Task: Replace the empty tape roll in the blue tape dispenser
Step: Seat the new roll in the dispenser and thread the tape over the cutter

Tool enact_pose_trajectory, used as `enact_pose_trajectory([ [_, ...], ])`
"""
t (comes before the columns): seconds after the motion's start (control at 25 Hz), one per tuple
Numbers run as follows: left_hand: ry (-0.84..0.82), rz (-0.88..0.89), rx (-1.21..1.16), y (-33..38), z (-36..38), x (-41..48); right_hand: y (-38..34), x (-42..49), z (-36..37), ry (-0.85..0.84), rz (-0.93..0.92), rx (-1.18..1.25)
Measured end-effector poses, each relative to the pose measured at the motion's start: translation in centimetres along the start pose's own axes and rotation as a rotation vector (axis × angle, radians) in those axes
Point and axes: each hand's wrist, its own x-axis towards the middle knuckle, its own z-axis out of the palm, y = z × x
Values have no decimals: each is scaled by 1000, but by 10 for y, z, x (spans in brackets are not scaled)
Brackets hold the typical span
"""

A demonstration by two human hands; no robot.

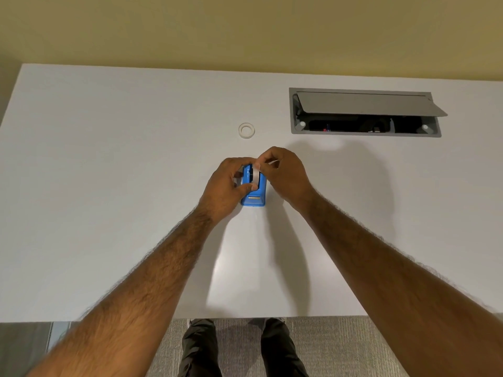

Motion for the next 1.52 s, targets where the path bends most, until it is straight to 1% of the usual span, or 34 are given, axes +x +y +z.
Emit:
enact_pose_trajectory([
  [0.12, -26, -9, -1, -5, -2, 1, 0, -6, -4, -29, 2, 51],
  [0.2, -46, -20, -20, -5, -4, 2, -1, -9, -5, -32, -10, 38],
  [0.4, -32, -8, -24, -5, -4, 3, 1, -17, 0, 25, -29, 38],
  [0.52, -14, -21, -39, -8, -3, 5, 3, -16, 3, 43, 6, 19],
  [0.68, -12, -40, -49, -7, -3, 7, 4, -15, 5, 28, 47, 27],
  [0.96, 1, -41, -44, -6, 0, 8, 1, -13, 10, 15, 180, 41],
  [1.16, 12, -26, -51, -5, -2, 5, -1, -7, 7, 45, 224, 36],
  [1.24, 13, -6, -57, -4, -1, 3, -4, -3, 6, 54, 169, 34],
  [1.4, 20, 13, -41, -3, -2, 4, -12, -7, 1, 68, -42, -58],
  [1.52, -3, 22, -21, -5, -4, 7, -5, -11, -2, 17, -144, -100],
])
